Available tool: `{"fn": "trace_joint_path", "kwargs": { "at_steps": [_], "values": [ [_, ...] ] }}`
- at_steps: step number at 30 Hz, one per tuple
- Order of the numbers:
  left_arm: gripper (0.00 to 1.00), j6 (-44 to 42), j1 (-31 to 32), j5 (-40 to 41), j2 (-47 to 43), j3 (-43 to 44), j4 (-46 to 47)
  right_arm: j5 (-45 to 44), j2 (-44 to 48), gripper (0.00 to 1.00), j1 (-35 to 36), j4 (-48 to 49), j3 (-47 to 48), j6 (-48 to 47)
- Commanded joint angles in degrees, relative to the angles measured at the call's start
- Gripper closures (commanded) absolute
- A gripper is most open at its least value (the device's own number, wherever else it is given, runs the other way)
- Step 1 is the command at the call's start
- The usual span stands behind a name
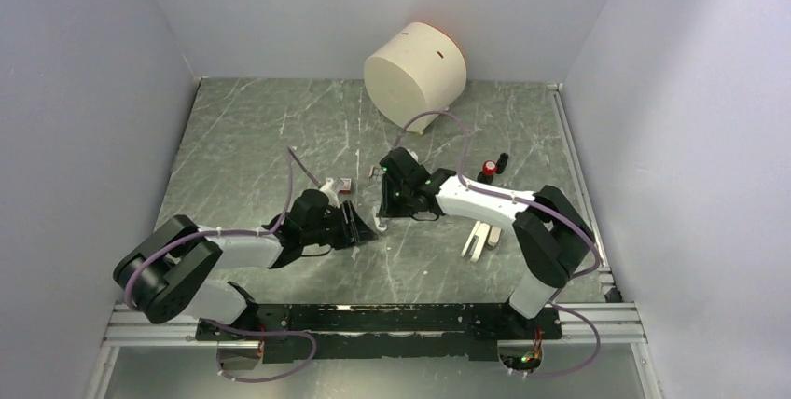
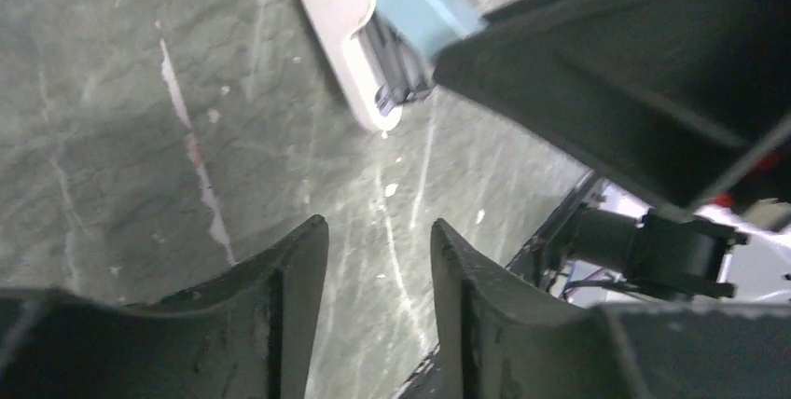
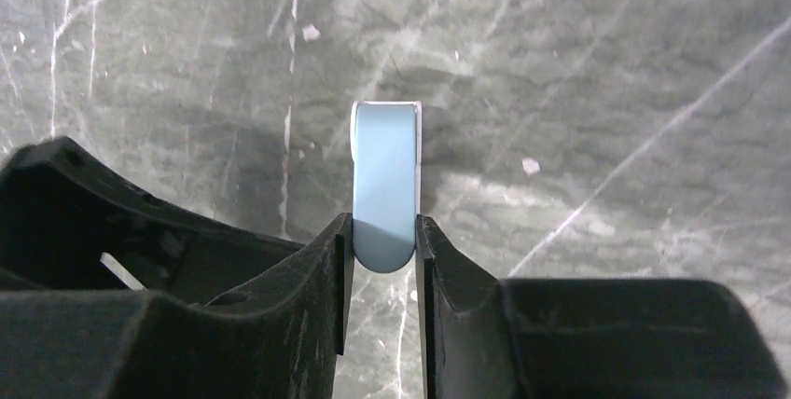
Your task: Load the staples into the stapler
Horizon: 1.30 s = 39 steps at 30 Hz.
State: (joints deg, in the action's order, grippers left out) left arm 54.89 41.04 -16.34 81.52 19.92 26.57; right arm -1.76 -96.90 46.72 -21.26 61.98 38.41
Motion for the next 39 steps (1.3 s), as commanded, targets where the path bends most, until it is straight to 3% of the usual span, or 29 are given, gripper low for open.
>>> {"fn": "trace_joint_path", "kwargs": {
  "at_steps": [1,9,22,26,29,37,39],
  "values": [
    [0.48,2.3,0.4,3.3,-2.8,-0.9,2.9,2.7,4.9,0.71,-0.1,4.6,-4.5,5.3],
    [0.56,4.2,0.4,2.0,2.1,-2.5,11.4,4.3,9.2,0.73,0.0,8.3,-9.6,10.3],
    [0.52,3.9,0.4,2.5,2.4,-4.9,16.7,6.4,9.3,0.73,0.0,10.5,-11.6,11.8],
    [0.66,4.1,0.4,3.2,2.4,-4.6,15.7,7.1,9.5,0.74,-0.1,10.8,-11.8,11.9],
    [0.69,4.8,0.4,3.0,3.0,-4.7,16.9,7.4,9.6,0.74,0.0,10.7,-11.9,11.8],
    [0.57,4.8,0.4,3.4,2.3,-5.4,18.0,8.1,9.6,0.74,0.0,11.0,-12.5,11.9],
    [0.60,4.9,0.4,3.8,2.1,-5.5,17.7,8.3,9.8,0.75,0.0,11.1,-12.6,12.0]
  ]
}}
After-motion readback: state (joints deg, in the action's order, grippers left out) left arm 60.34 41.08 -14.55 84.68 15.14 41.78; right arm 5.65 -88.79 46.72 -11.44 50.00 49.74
